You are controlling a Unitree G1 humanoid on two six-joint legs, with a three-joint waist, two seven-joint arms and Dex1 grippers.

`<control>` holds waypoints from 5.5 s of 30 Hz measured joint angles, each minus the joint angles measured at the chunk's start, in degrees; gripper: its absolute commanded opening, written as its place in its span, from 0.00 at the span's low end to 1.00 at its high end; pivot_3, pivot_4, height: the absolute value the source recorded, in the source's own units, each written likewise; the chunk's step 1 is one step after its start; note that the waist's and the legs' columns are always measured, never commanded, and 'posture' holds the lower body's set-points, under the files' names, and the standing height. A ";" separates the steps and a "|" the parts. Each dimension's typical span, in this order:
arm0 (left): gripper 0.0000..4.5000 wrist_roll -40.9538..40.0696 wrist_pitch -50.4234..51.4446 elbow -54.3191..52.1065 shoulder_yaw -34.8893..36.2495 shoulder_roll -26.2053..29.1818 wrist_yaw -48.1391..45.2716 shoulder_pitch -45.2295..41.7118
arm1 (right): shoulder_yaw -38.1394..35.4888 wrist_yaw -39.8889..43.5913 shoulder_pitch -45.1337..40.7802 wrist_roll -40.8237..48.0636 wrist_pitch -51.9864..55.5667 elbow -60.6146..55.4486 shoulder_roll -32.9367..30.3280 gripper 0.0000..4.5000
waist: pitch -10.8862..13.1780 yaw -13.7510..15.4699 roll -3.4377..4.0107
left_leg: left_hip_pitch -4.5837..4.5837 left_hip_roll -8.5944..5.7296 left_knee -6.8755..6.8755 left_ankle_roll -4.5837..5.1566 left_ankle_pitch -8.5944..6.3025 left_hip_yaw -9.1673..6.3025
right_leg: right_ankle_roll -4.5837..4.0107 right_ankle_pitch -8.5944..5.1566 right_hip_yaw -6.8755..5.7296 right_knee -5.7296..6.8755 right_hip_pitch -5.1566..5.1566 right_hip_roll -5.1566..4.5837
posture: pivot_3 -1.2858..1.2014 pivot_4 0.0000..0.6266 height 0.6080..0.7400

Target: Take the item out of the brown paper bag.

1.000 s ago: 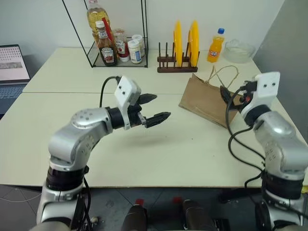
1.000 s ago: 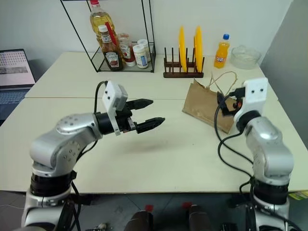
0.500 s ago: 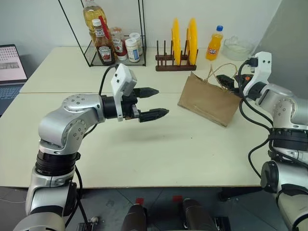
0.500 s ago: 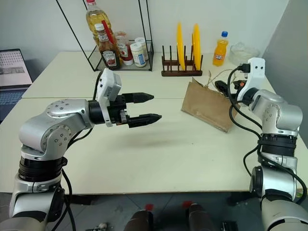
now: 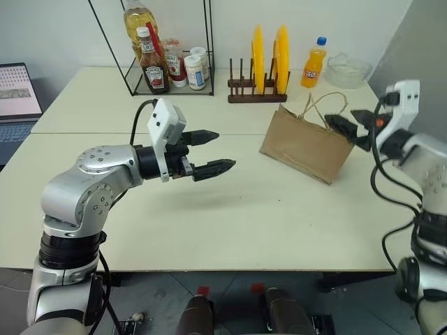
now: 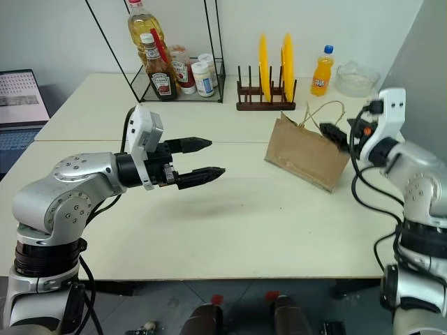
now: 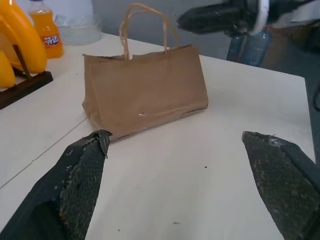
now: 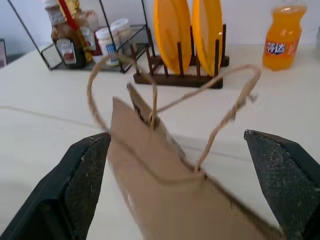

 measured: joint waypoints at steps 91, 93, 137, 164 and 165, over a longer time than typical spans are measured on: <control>1.00 -6.00 3.06 -8.62 10.04 3.25 9.88 7.97 | 9.61 17.00 -39.14 -9.12 -19.47 56.42 21.87 0.01 | 0.11 -1.83 0.14 | -0.02 0.02 -0.01 -0.01 0.01 0.00 | -0.02 0.03 -0.02 0.12 -0.09 -0.01 | 0.52 0.24 1.00; 1.00 -7.26 4.04 -10.19 12.17 3.36 11.56 9.98 | 10.16 17.20 -40.82 -9.26 -21.89 58.67 24.52 0.01 | 0.11 -1.87 0.14 | -0.03 0.02 -0.02 -0.01 0.01 0.00 | -0.02 0.03 -0.01 0.12 -0.11 -0.01 | 0.52 0.24 1.00; 1.00 -13.92 3.34 -20.40 22.78 6.28 22.74 26.48 | 14.14 10.27 -48.65 -22.83 -48.86 81.50 41.88 0.01 | 0.18 -1.67 -0.02 | -0.03 0.03 -0.02 -0.02 0.01 -0.06 | -0.04 0.04 -0.07 0.14 -0.12 -0.01 | 0.52 0.24 1.00; 1.00 -7.92 -2.32 -10.73 21.52 10.51 17.13 23.89 | 22.69 25.02 -39.64 -27.31 -43.76 66.41 31.99 0.99 | 0.17 -1.71 -0.03 | -0.02 0.03 -0.02 -0.02 0.01 -0.06 | -0.04 0.04 -0.07 0.16 -0.12 -0.01 | 0.52 0.24 1.00; 1.00 -7.54 -2.63 -10.04 20.93 10.64 16.60 23.30 | 23.04 25.33 -39.30 -27.28 -43.04 64.84 31.66 0.99 | 0.17 -1.69 -0.04 | -0.02 0.03 -0.02 -0.02 0.01 -0.06 | -0.04 0.04 -0.08 0.15 -0.12 -0.01 | 0.52 0.24 1.00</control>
